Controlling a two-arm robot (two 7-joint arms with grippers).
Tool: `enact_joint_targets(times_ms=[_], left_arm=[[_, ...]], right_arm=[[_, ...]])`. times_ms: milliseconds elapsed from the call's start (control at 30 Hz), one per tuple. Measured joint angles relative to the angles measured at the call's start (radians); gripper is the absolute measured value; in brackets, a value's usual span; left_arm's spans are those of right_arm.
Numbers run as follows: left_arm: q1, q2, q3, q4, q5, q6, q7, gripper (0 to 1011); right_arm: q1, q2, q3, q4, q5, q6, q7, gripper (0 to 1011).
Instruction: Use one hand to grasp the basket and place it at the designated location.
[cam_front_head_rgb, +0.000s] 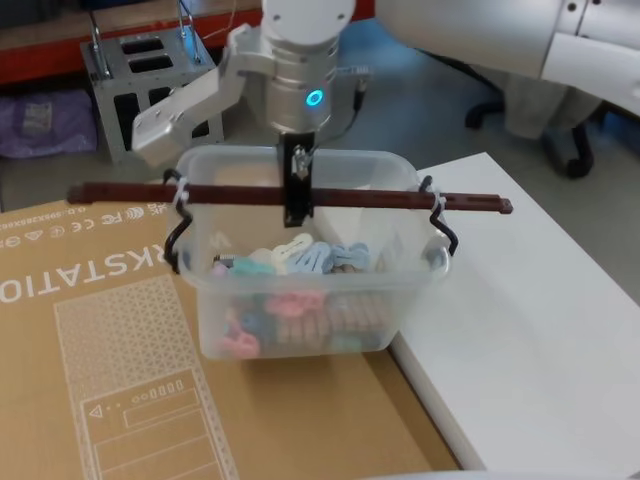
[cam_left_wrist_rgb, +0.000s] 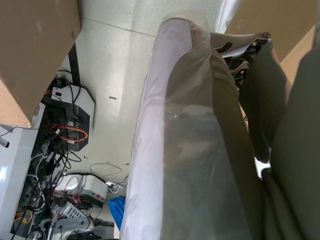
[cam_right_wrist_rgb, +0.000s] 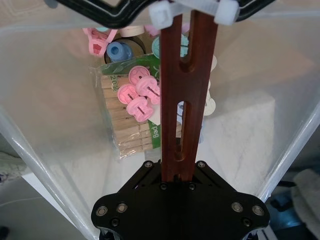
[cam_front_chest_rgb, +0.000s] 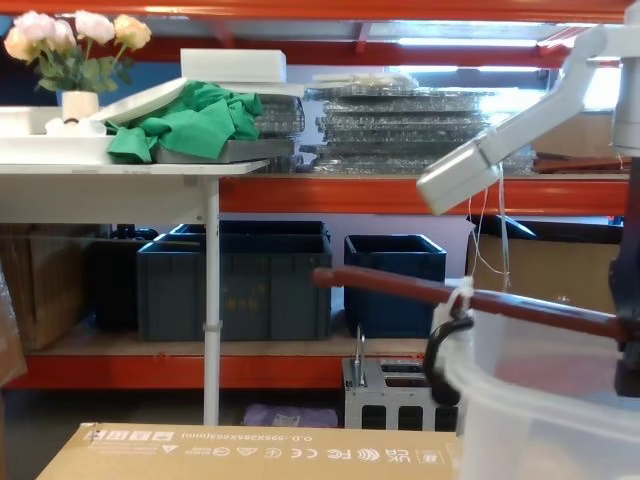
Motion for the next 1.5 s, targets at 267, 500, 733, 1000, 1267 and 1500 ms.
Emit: enact_joint_targets(times_ms=[267, 500, 733, 1000, 1267, 1500], left_arm=[[0.0, 0.0, 0.0, 0.0, 0.0, 0.0, 0.0, 0], [0.0, 0.0, 0.0, 0.0, 0.0, 0.0, 0.0, 0], [0.0, 0.0, 0.0, 0.0, 0.0, 0.0, 0.0, 0], [0.0, 0.0, 0.0, 0.0, 0.0, 0.0, 0.0, 0], [0.0, 0.0, 0.0, 0.0, 0.0, 0.0, 0.0, 0], [0.0, 0.0, 0.0, 0.0, 0.0, 0.0, 0.0, 0]], right_arm=[[0.009, -0.035, -0.022, -0.062, -0.028, -0.027, -0.031, 1], [0.017, -0.042, -0.037, -0.081, -0.034, -0.032, -0.045, 1], [0.026, -0.05, -0.05, -0.091, -0.034, -0.032, -0.057, 1], [0.036, -0.059, -0.064, -0.1, -0.033, -0.025, -0.072, 1], [0.039, -0.062, -0.08, -0.103, -0.029, -0.015, -0.086, 1], [0.044, -0.063, -0.095, -0.108, -0.029, -0.009, -0.099, 1]])
